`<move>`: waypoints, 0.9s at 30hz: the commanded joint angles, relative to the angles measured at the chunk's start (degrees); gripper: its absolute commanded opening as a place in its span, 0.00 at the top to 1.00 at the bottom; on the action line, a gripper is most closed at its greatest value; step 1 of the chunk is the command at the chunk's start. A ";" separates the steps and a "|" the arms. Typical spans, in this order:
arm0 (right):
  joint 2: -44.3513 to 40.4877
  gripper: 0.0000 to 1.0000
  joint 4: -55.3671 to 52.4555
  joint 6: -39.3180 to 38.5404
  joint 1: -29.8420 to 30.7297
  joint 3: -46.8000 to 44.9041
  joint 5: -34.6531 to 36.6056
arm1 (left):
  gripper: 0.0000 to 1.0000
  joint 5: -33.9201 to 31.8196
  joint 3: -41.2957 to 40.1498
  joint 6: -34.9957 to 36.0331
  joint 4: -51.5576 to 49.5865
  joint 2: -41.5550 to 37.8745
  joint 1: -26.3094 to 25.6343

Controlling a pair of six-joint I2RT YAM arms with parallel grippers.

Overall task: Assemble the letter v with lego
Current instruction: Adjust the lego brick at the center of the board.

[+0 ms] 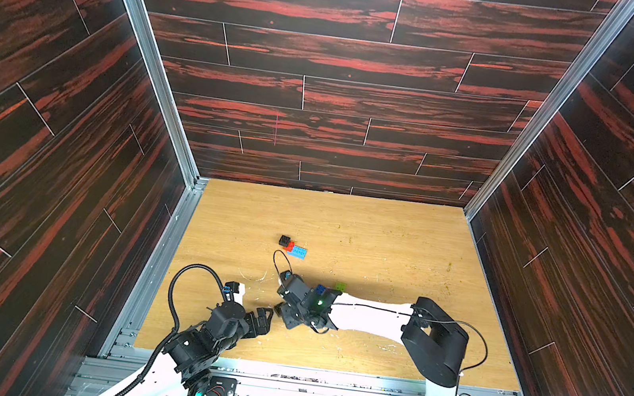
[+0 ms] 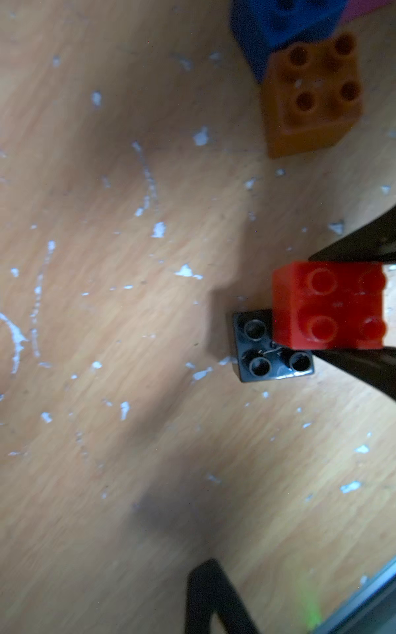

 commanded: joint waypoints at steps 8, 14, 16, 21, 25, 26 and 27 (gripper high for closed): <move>3.03 0.71 0.12 -1.84 -1.93 3.49 -4.04 | 0.00 -11.60 3.52 -1.25 -3.44 4.04 -0.13; 3.58 0.71 -0.47 -2.71 -1.91 3.63 -3.79 | 0.00 -13.14 4.25 -0.28 -1.03 7.45 0.08; 3.82 0.71 -0.63 -2.75 -1.90 3.92 -3.60 | 0.00 -12.34 4.92 -0.80 0.39 11.38 0.34; 4.62 0.71 -1.07 -2.50 -1.87 4.20 -3.10 | 0.00 -10.55 6.45 -0.59 5.71 19.66 0.44; 5.04 0.71 -0.87 -2.14 -1.86 4.02 -3.78 | 0.00 -10.32 7.01 -0.41 8.79 22.73 0.86; 5.24 0.71 -0.93 -2.06 -1.88 4.19 -3.88 | 0.00 -9.97 7.09 -0.35 9.41 23.39 1.16; 5.39 0.71 -1.15 -2.05 -1.88 4.42 -3.83 | 0.00 -9.66 7.16 -0.32 9.96 24.16 1.50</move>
